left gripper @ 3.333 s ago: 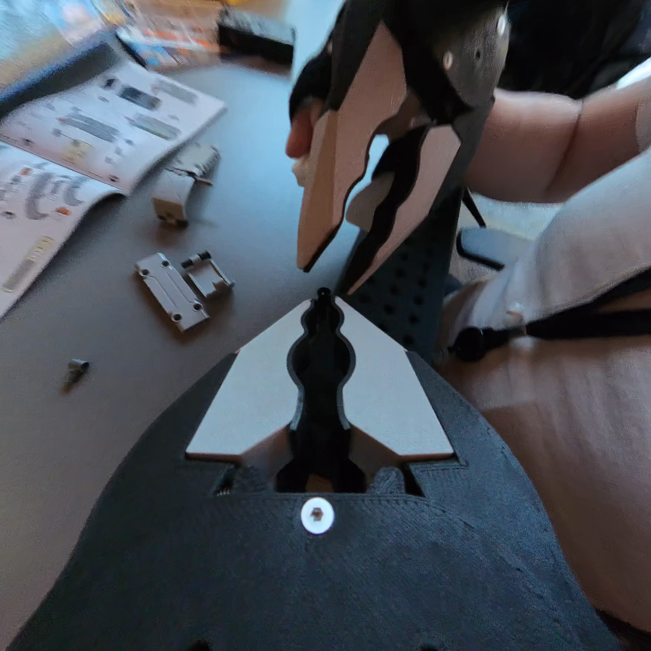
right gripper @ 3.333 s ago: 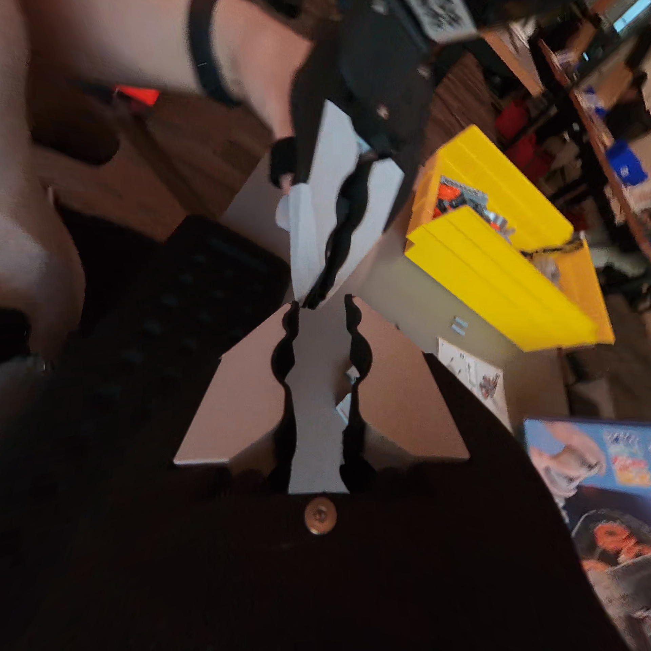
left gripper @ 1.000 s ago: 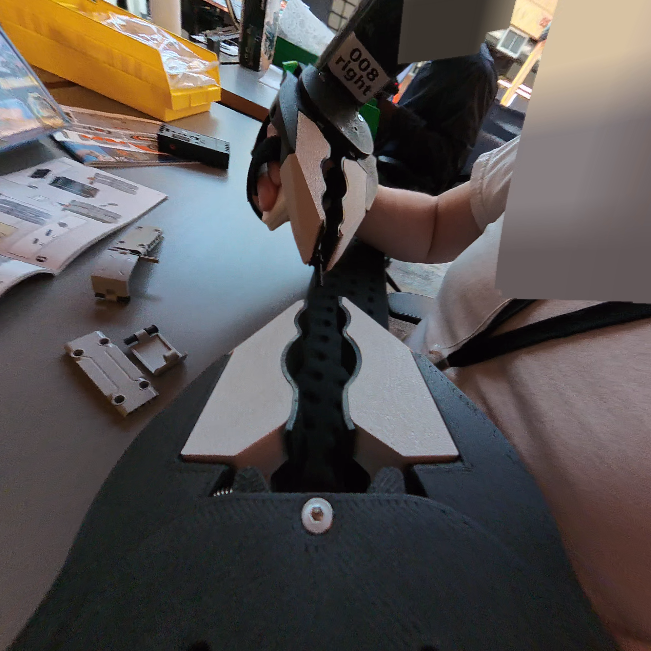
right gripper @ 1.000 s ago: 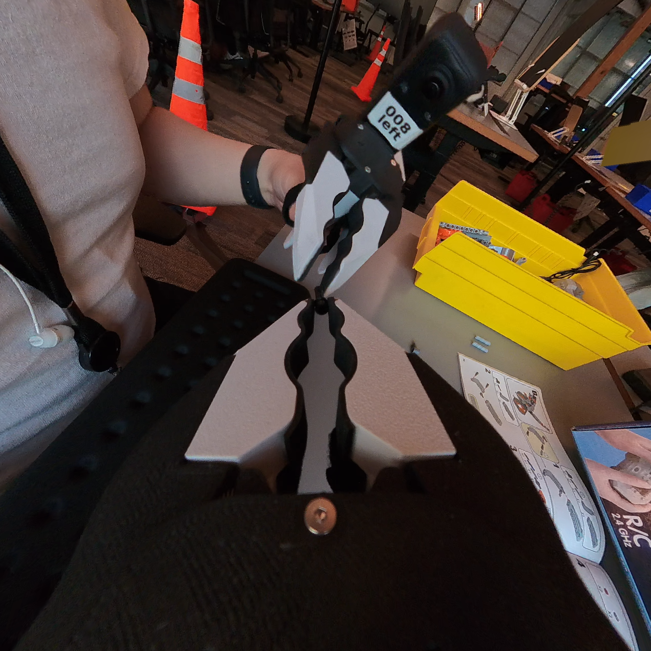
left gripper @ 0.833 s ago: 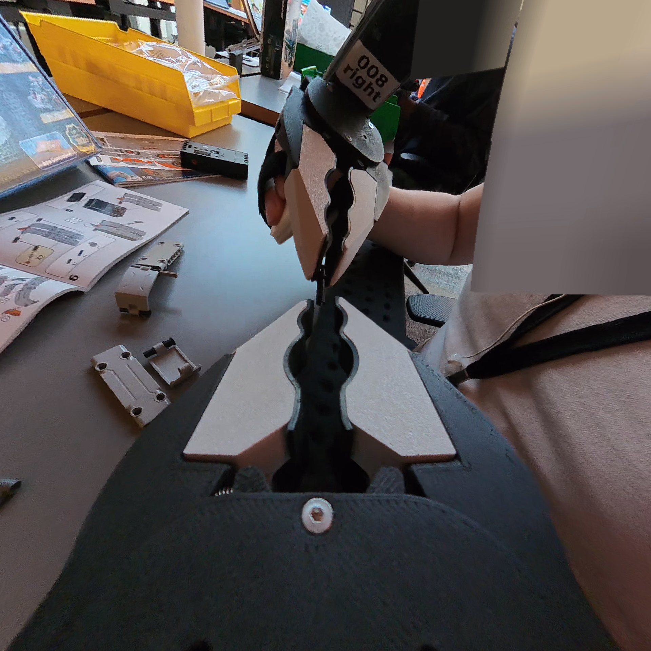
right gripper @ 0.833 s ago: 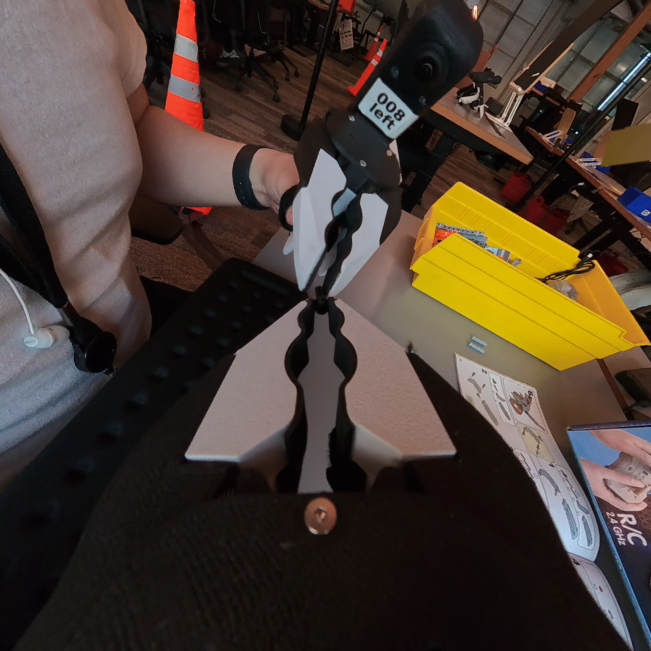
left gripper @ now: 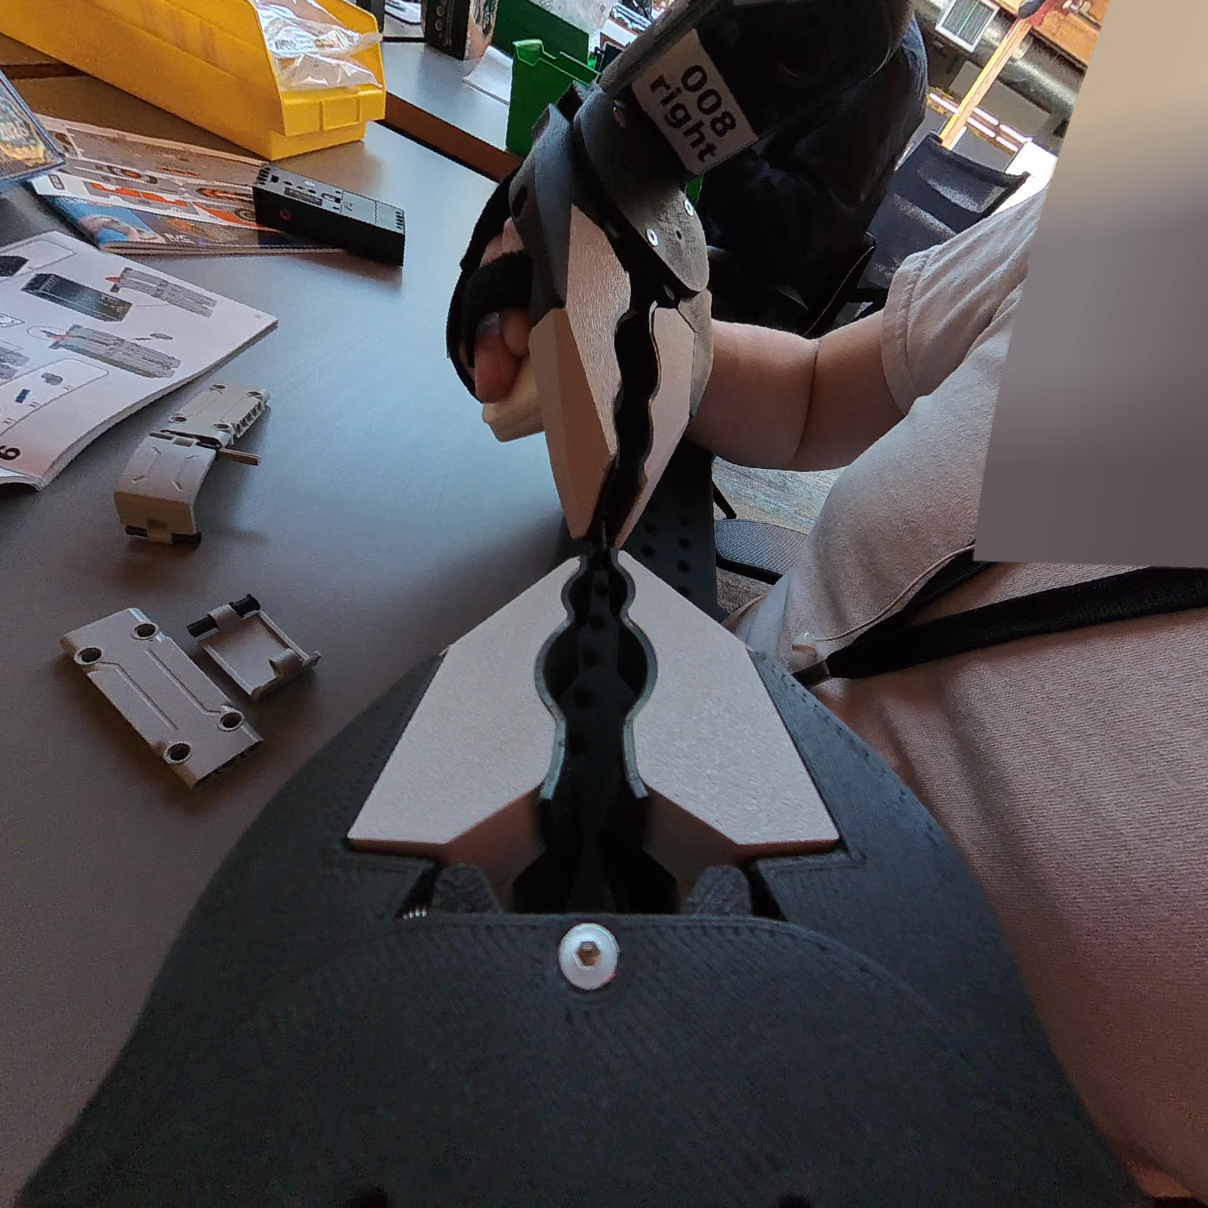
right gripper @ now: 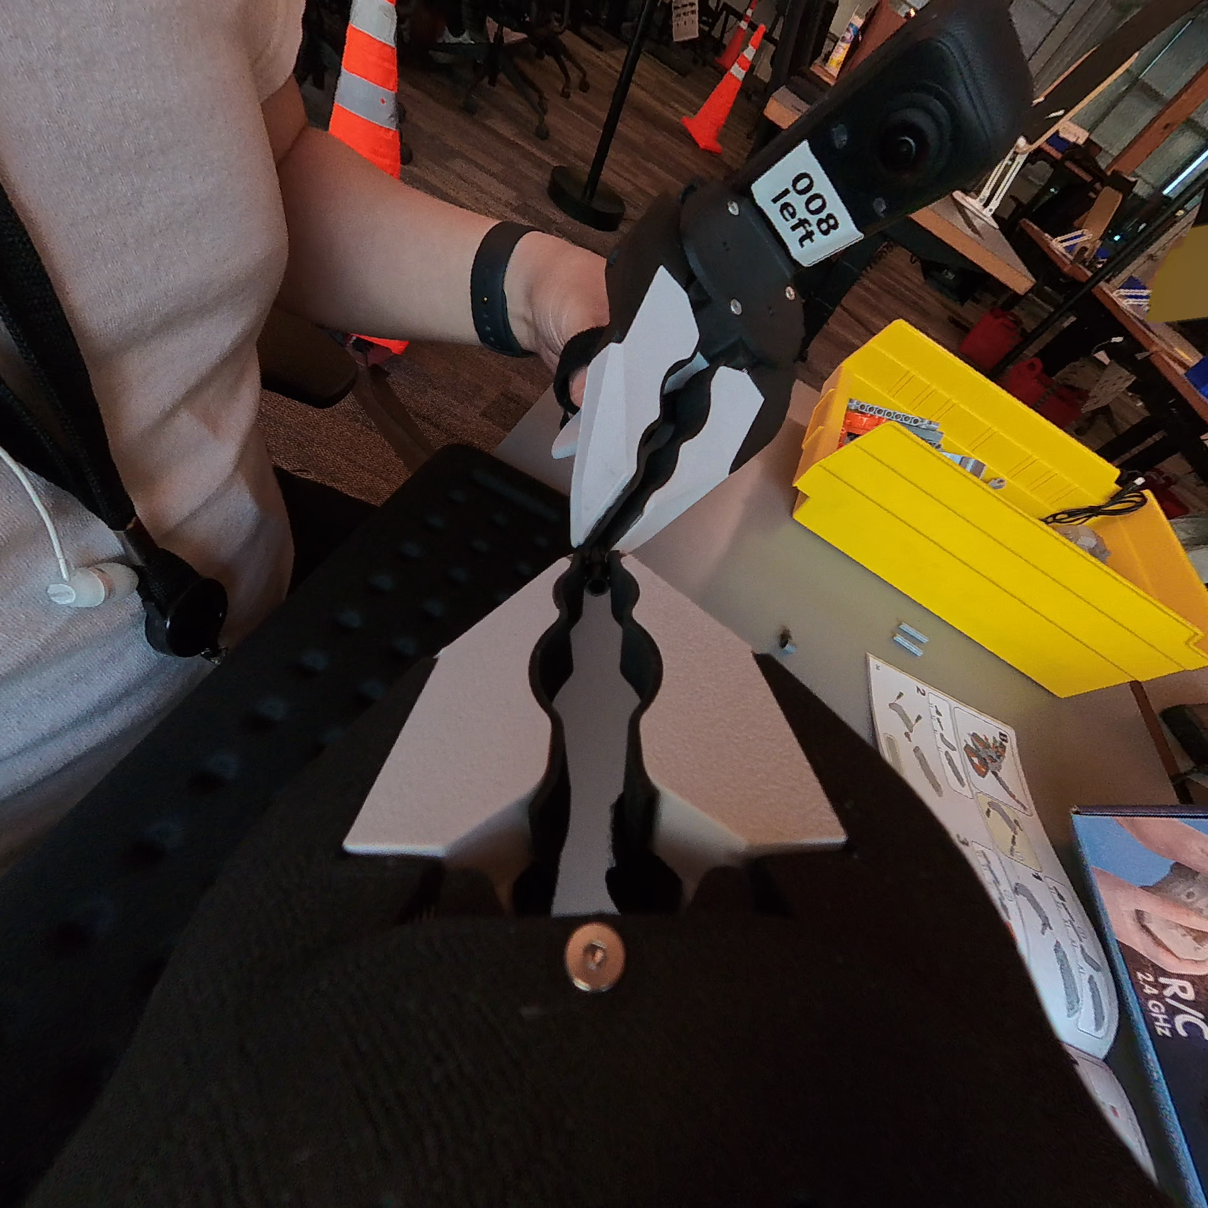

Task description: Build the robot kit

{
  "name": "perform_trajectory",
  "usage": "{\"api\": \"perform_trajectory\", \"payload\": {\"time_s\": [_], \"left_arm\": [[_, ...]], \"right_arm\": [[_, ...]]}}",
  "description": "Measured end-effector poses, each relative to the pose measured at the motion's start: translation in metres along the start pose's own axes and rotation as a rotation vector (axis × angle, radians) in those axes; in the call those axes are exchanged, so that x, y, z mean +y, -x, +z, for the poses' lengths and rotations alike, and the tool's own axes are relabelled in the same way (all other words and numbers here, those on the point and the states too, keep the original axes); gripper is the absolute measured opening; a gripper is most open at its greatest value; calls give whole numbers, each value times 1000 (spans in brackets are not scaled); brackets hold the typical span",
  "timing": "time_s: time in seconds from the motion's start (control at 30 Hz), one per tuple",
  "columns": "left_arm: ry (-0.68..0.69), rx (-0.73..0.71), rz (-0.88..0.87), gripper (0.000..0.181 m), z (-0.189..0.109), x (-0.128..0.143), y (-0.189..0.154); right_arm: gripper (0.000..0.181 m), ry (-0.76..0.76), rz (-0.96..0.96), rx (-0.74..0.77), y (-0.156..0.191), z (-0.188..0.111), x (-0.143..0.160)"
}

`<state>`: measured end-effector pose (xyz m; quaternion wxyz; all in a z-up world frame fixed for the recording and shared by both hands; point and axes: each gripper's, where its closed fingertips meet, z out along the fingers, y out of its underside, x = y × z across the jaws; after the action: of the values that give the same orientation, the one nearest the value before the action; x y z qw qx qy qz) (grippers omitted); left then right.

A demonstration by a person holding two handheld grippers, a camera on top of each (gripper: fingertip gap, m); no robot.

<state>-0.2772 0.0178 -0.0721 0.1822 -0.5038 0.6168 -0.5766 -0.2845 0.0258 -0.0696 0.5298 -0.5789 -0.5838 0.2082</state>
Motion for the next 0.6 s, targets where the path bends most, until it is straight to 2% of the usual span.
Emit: {"api": "perform_trajectory", "payload": {"time_s": [0.6], "left_arm": [[-12, 32, -18, 3, 0, 0, -3]], "right_arm": [[7, -22, 16, -4, 3, 0, -1]]}}
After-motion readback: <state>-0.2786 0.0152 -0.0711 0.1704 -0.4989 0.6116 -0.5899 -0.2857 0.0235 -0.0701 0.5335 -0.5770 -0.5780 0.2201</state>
